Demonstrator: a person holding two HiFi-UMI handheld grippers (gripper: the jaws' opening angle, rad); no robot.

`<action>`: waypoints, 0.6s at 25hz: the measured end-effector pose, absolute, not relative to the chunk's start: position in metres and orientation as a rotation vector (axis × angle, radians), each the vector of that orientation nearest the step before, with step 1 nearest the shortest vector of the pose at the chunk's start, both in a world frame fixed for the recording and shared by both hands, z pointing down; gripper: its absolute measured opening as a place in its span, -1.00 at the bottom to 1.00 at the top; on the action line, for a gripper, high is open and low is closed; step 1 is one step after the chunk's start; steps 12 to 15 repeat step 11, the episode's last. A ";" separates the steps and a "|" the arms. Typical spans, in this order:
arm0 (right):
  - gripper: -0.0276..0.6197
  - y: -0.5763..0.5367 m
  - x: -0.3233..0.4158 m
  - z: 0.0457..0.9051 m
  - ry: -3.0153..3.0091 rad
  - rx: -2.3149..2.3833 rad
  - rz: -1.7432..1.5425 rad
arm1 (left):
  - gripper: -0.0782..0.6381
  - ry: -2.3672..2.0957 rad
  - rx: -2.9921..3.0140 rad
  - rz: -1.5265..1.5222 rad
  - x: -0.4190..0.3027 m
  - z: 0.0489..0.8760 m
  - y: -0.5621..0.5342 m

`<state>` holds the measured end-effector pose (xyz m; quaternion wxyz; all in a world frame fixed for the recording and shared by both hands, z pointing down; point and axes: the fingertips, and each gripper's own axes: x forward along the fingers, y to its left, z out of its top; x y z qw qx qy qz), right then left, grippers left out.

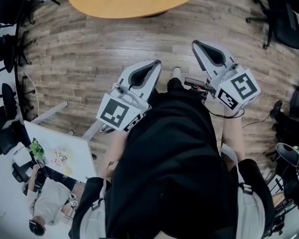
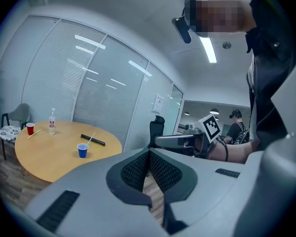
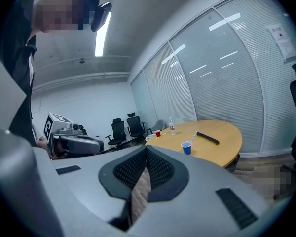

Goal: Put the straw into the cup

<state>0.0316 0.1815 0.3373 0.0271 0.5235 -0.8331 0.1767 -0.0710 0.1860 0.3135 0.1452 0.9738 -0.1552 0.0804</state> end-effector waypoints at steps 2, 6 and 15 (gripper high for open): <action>-0.86 0.184 0.033 0.339 -2.574 1.603 0.550 | -0.75 -0.443 2.803 0.230 -0.068 0.316 0.191; -0.86 0.189 0.039 0.339 -2.584 1.591 0.544 | -0.75 -0.445 2.799 0.226 -0.062 0.317 0.198; -0.86 0.198 0.045 0.336 -2.594 1.589 0.533 | -0.75 -0.443 2.803 0.226 -0.052 0.316 0.208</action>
